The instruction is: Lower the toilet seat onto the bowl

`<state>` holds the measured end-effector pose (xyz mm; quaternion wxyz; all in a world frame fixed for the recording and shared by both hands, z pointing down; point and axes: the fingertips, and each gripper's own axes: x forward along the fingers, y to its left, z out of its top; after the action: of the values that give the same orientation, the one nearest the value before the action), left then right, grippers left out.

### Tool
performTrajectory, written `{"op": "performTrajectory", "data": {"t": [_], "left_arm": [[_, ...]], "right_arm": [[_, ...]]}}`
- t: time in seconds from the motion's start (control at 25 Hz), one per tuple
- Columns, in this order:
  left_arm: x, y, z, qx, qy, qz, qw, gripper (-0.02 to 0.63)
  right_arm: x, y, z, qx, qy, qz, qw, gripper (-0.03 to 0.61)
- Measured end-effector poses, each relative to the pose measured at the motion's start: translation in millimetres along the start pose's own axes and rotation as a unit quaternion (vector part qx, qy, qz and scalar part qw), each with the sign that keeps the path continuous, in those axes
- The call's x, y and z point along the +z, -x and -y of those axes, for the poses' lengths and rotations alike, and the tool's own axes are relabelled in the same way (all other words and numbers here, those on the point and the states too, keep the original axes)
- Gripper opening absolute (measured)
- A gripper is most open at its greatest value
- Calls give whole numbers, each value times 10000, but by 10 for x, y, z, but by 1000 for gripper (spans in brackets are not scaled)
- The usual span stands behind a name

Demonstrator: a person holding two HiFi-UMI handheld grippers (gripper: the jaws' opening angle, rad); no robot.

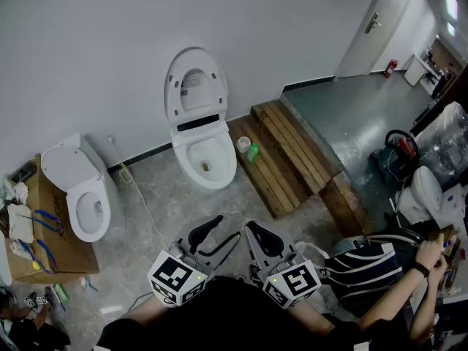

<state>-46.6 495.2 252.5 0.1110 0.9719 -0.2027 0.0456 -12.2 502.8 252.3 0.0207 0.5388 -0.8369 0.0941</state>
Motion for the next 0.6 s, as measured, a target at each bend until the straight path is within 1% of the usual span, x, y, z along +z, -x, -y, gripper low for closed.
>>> {"op": "performTrajectory", "data": {"t": [0.36,0.6], "left_arm": [[-27,95,-150,-35,49,-16,10000,215],[-43,237,-349,-117,153,9,9998,215]], "right_arm": [[-31,-156,-106,-22,12,-46,10000,51],[-82,-352,-203,-213,-18,-178,9996,51]]}}
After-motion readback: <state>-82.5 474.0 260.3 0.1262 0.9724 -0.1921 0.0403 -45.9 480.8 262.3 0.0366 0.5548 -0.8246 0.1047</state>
